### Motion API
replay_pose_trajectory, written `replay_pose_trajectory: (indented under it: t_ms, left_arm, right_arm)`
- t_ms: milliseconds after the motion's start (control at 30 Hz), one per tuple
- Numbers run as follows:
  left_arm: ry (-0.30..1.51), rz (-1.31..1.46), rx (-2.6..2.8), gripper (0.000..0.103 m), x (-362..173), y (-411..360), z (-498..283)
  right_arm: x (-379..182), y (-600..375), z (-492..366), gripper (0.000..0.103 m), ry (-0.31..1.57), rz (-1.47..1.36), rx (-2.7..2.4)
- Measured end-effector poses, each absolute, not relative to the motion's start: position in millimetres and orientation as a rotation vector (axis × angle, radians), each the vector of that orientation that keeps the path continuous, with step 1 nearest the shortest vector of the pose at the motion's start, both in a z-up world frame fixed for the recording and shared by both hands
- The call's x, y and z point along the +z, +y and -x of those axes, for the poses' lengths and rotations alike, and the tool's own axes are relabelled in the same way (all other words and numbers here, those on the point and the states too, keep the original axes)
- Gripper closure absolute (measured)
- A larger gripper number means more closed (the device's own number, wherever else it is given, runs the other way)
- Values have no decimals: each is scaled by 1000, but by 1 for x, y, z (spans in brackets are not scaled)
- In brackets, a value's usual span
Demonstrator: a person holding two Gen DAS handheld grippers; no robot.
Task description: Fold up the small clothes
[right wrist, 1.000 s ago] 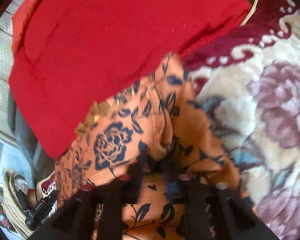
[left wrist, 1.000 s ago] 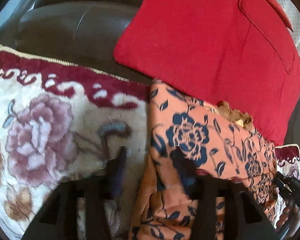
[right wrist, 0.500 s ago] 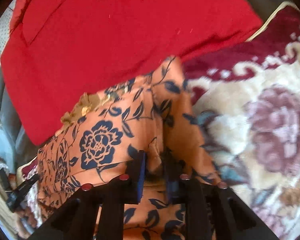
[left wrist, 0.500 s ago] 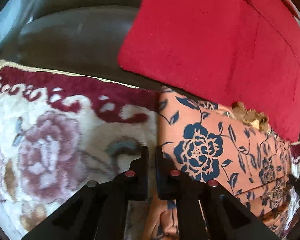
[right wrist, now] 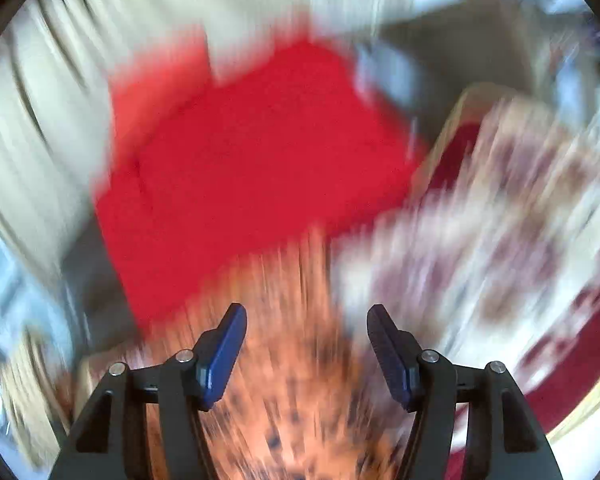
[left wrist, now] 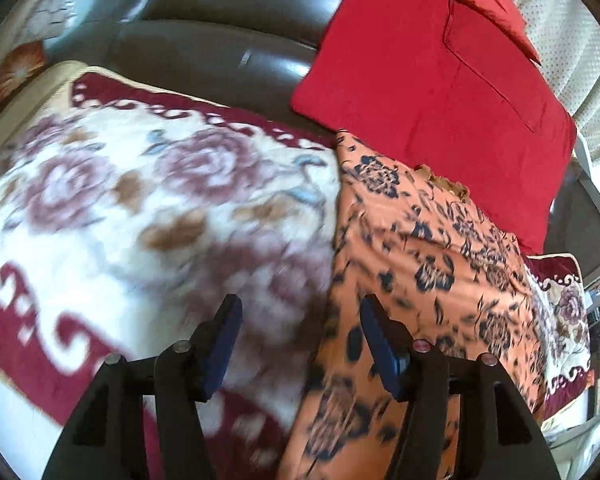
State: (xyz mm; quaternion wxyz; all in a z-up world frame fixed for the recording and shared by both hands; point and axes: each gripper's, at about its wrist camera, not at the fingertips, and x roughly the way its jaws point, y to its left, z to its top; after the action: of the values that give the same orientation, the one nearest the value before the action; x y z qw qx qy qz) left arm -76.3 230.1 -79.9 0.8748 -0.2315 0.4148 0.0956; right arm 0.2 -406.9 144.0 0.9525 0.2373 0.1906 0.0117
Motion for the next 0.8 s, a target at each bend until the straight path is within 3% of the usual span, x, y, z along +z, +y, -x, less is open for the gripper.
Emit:
replay_pose_trajectory:
  t_ms: [67,133,233,433,533,633,700,800]
  left_arm:
    - [860,475,206,37,-84,226,92]
    - [880,491,198,37,-88,223,98]
    - [901,524,163,37,-94,212,104]
    - [970,454,121,37,-101,186,124]
    - [988,434,131,37,-108,180,132]
    - [1004,435,138,37,-113,176,134]
    - [1007,419,133,37,-112,172,137]
    - [981,407,133,37,-105,168,149]
  right_arm:
    - [171,-408,21,22,331,-429,-31]
    - [164,-384,19,22,434,-356,55]
    - [101,-338,9,22,646,-260,167]
    - [-33,-350,0,25,987,-425,143]
    - [-63,-372,6,26,1081,-413,106]
    - [-80,-382,14,42,1143,-446,151]
    - [-85,-380,19,59,1175,-453,166]
    - [-86,-377,27,60,1182,-445,191]
